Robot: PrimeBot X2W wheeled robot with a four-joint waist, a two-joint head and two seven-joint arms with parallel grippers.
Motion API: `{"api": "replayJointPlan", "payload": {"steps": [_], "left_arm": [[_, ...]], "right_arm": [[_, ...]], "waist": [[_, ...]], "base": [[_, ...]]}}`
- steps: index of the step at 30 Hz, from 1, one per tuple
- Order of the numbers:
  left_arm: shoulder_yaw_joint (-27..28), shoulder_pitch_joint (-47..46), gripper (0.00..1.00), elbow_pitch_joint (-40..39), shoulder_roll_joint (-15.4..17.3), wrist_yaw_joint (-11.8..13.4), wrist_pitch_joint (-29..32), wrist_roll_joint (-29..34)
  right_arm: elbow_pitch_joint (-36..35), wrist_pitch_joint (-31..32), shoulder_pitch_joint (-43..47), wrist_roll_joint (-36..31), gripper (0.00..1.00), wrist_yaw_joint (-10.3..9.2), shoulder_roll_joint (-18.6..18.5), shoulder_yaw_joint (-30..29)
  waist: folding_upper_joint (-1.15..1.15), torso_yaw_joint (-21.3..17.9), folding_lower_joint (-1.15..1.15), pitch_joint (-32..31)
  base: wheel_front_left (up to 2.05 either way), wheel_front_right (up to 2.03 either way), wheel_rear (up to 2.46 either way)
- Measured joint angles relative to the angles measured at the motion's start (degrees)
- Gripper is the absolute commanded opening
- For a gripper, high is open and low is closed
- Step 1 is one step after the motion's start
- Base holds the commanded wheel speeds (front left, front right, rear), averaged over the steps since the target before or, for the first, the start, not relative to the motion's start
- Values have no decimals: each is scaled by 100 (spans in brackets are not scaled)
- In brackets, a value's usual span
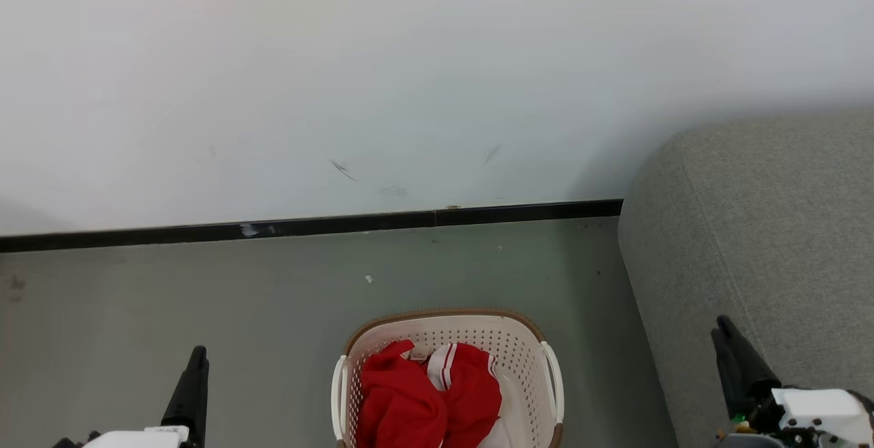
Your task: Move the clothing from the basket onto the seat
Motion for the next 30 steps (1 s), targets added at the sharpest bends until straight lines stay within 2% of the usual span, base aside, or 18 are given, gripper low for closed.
{"api": "replayJointPlan", "payload": {"steps": [5,16,22,30], "left_arm": [[-59,255,100,231,-159,1,-1,-3],[-177,263,100,158,-133,0,-178,323],[-244,261,100,82,-88,-1,-318,635],[-391,249,100,-34,22,-2,-474,1239]], "right_arm": [[240,0,315,-3,100,-2,189,59],[126,-114,324,-404,100,-1,200,99],[78,-204,324,-894,100,-1,209,91],[-86,-299,314,-1759,100,-1,210,120]], "waist": [[0,-1,0,1],[0,4,1,1],[0,15,4,-10],[0,32,29,-43]], "base": [[0,0,0],[0,0,0],[0,0,0],[0,0,0]]}}
